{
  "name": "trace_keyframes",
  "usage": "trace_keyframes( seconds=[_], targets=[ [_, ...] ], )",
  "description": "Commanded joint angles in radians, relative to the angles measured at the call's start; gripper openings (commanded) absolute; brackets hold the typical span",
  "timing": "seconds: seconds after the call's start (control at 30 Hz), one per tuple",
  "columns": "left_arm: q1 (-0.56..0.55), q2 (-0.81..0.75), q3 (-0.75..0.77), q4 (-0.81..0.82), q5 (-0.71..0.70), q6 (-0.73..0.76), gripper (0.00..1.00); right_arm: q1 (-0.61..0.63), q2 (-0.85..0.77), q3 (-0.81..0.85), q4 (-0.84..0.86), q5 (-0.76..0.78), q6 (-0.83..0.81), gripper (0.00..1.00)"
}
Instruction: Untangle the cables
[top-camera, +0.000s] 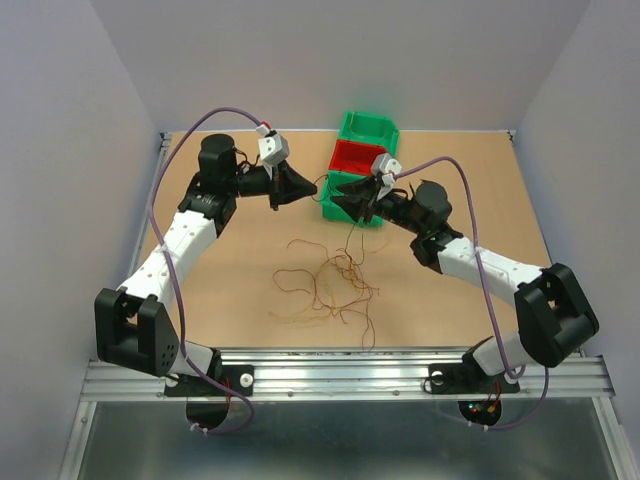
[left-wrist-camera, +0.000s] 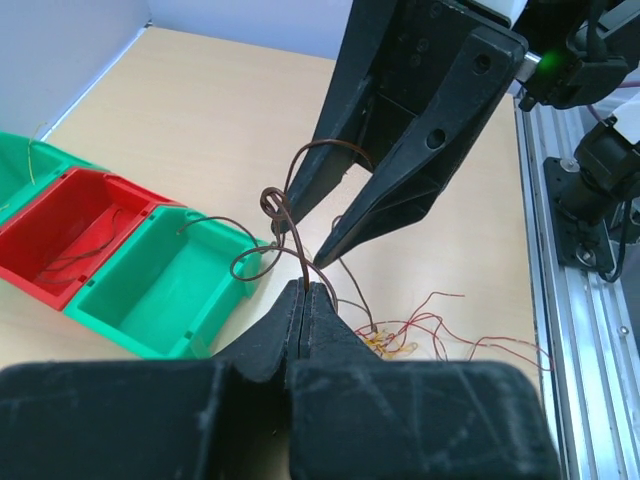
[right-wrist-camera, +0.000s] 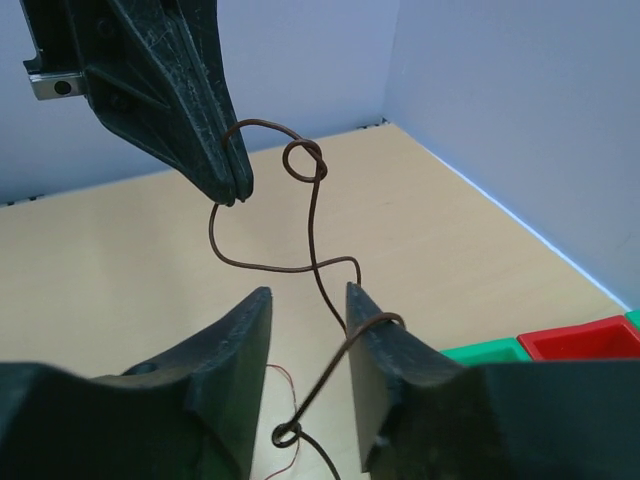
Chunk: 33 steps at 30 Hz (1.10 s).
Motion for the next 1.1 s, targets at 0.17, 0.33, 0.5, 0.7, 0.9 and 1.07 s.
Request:
trace_keyframes(
  seconds=[0.17, 0.33, 0.5, 0.7, 0.9, 1.07],
  targets=[
    [0.000, -0.006, 0.061, -0.016, 0.055, 0.019, 0.00, -0.005, 0.017, 0.004, 0.104, -0.002, -0.068, 0.59],
    [-0.004, 0.005, 0.071, -0.041, 0.058, 0.029, 0.00, -0.006, 0.045, 0.016, 0.134, -0.009, -0.088, 0.68],
    [-0.014, 0.025, 0.088, -0.074, 0.067, 0.041, 0.00, -0.005, 0.091, 0.045, 0.156, -0.017, -0.102, 0.75],
    [-0.029, 0.052, 0.116, -0.122, 0.061, 0.062, 0.00, -0.002, 0.127, 0.079, 0.205, -0.068, -0.116, 0.79],
    [-0.041, 0.103, 0.156, -0.170, 0.068, 0.079, 0.00, 0.011, 0.161, 0.085, 0.289, -0.077, -0.137, 0.79],
    [-0.044, 0.146, 0.183, -0.222, 0.085, 0.081, 0.00, 0.032, 0.170, 0.081, 0.355, -0.056, -0.163, 0.71]
  ],
)
